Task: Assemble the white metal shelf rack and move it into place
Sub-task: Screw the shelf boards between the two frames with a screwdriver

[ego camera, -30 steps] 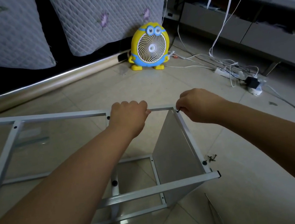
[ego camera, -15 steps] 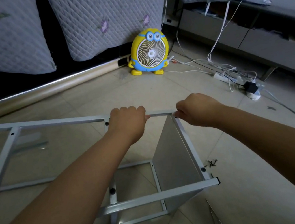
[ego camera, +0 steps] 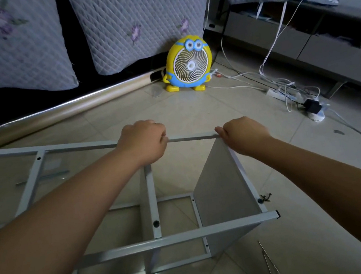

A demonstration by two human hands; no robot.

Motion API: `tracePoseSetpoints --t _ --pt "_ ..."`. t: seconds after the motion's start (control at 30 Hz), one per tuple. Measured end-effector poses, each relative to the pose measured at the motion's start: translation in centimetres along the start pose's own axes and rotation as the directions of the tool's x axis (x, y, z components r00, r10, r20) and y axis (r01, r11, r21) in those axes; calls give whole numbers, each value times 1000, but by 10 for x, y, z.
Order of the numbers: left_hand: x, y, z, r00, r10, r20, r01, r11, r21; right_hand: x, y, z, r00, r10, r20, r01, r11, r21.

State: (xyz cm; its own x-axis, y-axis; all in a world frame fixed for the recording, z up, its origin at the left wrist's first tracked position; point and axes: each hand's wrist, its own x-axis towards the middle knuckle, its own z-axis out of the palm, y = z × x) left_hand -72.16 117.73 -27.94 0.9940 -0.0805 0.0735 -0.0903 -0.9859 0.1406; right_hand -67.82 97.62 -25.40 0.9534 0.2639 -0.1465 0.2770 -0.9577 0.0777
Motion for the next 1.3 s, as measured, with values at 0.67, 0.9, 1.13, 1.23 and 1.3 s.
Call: tracePoseSetpoints --t 0.67,0.9,1.13,1.23,1.3 --pt "-6 -5 9 998 -61 12 61 998 16 0 9 -30 940 -313 133 322 945 -50" --pt "-7 -6 8 997 -76 27 76 997 -17 10 5 -35 931 -274 242 277 961 23" --pt "-6 -5 7 996 -78 42 78 997 -5 12 6 -37 927 -274 255 276 961 27" --pt "-6 -5 7 996 -79 51 79 997 -8 13 4 -40 933 -256 253 256 966 35" --pt "-7 -6 7 996 -74 48 74 997 -1 12 2 -42 941 -255 224 253 967 39"
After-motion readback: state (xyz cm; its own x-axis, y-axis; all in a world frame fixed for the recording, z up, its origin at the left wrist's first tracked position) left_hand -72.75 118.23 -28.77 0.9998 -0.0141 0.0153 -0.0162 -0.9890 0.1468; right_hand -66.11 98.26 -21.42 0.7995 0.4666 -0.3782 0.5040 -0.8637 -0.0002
